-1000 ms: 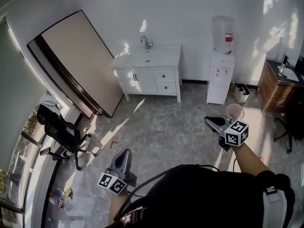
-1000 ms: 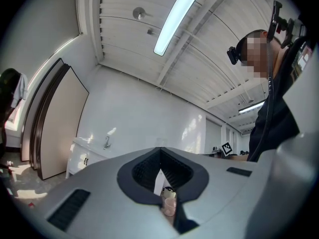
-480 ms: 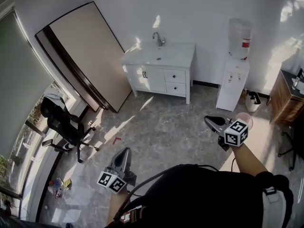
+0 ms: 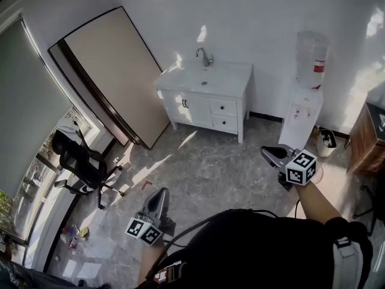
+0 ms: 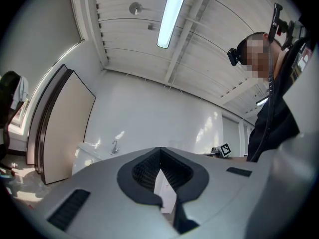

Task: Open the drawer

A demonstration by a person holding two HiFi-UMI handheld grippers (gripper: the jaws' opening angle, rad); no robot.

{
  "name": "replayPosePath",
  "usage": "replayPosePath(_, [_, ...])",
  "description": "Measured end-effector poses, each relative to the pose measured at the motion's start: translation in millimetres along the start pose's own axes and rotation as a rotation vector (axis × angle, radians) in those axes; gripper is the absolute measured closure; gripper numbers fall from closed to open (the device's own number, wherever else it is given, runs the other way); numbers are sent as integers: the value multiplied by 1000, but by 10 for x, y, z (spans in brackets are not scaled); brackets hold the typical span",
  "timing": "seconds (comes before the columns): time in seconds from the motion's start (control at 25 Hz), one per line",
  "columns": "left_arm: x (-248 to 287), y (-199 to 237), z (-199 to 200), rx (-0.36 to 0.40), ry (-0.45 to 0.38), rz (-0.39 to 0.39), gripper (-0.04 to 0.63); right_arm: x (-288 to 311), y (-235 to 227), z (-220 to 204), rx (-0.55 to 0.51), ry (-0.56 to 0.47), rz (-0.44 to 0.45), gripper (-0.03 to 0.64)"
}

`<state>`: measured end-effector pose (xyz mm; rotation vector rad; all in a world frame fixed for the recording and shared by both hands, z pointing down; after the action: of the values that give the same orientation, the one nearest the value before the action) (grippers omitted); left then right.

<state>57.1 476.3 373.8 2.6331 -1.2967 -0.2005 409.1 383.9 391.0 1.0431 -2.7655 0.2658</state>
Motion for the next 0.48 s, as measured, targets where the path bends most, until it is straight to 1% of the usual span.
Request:
replayPosePath(0.12, [280,-43,-71,-14,4,11,594,-59,-341,-21,14,0,-5,615])
replayPosePath(0.24, [548,-98,-88,-16,12,9,594,-72,-580,-7,10,7,2,615])
replayPosePath(0.36, [747,-105,-120,-21,25,5,594,-33,-764,-10,19,7,4,615])
replayPosePath(0.48, [840,-26,-190,-25,45,5,594,66,-851,-81,33,14,6,615])
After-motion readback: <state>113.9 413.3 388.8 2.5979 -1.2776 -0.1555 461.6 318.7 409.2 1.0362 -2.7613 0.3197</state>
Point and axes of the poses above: the fingertips, and each gripper's own axes: x forward along the fingers, y to its left, z out of its top, the point moved 1 cm from there along -x, backward along the fingers, and after that the axes turned 7 degrees about y, right-handed, at the moved point
